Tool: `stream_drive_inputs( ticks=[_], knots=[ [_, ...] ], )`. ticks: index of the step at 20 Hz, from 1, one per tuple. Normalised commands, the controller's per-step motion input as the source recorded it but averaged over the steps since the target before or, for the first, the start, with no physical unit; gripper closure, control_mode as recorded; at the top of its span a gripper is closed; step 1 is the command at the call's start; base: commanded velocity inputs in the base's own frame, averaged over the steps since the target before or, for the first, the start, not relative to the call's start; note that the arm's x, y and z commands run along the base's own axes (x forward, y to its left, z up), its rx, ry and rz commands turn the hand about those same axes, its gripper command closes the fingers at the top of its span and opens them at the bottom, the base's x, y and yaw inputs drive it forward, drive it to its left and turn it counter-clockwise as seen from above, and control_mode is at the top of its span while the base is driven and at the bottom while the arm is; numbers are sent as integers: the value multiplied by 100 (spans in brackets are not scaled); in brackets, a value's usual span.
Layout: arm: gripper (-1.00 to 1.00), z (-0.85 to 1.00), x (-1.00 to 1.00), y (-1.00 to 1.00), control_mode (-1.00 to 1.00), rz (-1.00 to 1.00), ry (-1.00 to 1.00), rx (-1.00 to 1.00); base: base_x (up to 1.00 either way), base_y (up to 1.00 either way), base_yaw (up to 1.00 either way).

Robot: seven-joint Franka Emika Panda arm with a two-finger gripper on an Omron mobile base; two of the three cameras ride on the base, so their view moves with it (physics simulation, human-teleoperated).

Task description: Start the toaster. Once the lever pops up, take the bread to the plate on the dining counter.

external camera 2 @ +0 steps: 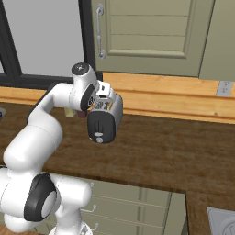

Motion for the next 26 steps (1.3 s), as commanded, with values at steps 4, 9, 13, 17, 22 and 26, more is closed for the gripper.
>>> stream_drive_inputs(
  ticks=[4,9,13,17,22,26],
  knots=[
    [-100,0,0,0,-100,0,0,0,0,0,0],
    [-100,0,0,0,-100,0,0,0,0,0,0],
    [-100,0,0,0,-100,0,0,0,0,0,0],
    [-100,0,0,0,-100,0,0,0,0,0,0],
    [-100,0,0,0,-100,0,0,0,0,0,0],
    [-100,0,0,0,-100,0,0,0,0,0,0]
  ],
)
